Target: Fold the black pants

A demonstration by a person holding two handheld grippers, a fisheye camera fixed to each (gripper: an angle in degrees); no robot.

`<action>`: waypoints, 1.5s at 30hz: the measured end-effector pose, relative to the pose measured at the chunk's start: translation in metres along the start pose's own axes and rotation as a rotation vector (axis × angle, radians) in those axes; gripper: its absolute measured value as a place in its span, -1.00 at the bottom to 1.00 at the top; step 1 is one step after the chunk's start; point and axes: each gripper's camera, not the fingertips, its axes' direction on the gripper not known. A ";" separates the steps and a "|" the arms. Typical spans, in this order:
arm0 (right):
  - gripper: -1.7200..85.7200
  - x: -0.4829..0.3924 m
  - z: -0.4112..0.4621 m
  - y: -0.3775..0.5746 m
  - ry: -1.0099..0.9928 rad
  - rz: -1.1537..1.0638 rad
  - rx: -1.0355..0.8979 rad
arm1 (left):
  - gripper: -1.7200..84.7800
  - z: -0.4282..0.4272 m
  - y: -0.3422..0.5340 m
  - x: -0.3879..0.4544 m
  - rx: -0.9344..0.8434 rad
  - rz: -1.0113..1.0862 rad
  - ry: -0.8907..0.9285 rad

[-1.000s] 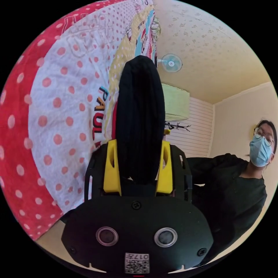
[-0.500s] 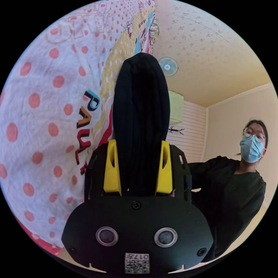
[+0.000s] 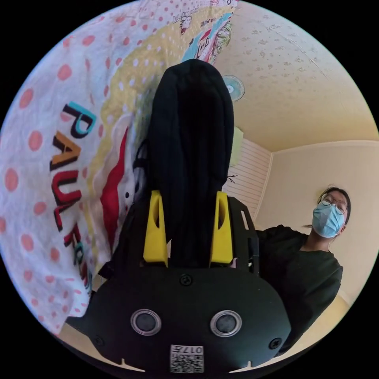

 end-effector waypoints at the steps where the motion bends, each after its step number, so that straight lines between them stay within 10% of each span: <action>1: -0.66 -0.002 0.001 0.009 0.000 0.004 -0.003 | -0.56 0.001 0.004 0.005 0.005 0.002 0.005; 11: -0.67 -0.051 0.095 -0.020 -0.118 -0.212 -0.142 | -0.57 -0.084 0.029 0.146 0.246 0.253 -0.084; 18: -0.66 -0.134 0.311 -0.154 -0.102 -0.513 -0.417 | -0.54 -0.255 -0.015 0.286 0.511 0.460 -0.408; 26: -0.68 -0.104 0.525 -0.245 0.748 -0.456 -0.523 | -0.86 -0.409 -0.051 0.233 0.871 0.002 -0.737; 31: -0.73 -0.084 0.555 -0.239 0.809 -0.492 -0.497 | -0.98 -0.381 -0.006 0.182 0.804 0.121 -0.563; 38: -0.81 -0.044 0.477 -0.217 0.591 -0.357 -0.412 | -0.98 -0.276 0.018 0.072 0.371 -0.239 -0.519; 45: -0.93 0.056 0.318 -0.112 1.386 0.282 -0.994 | -0.98 -0.193 0.031 -0.014 -0.368 -0.434 -1.064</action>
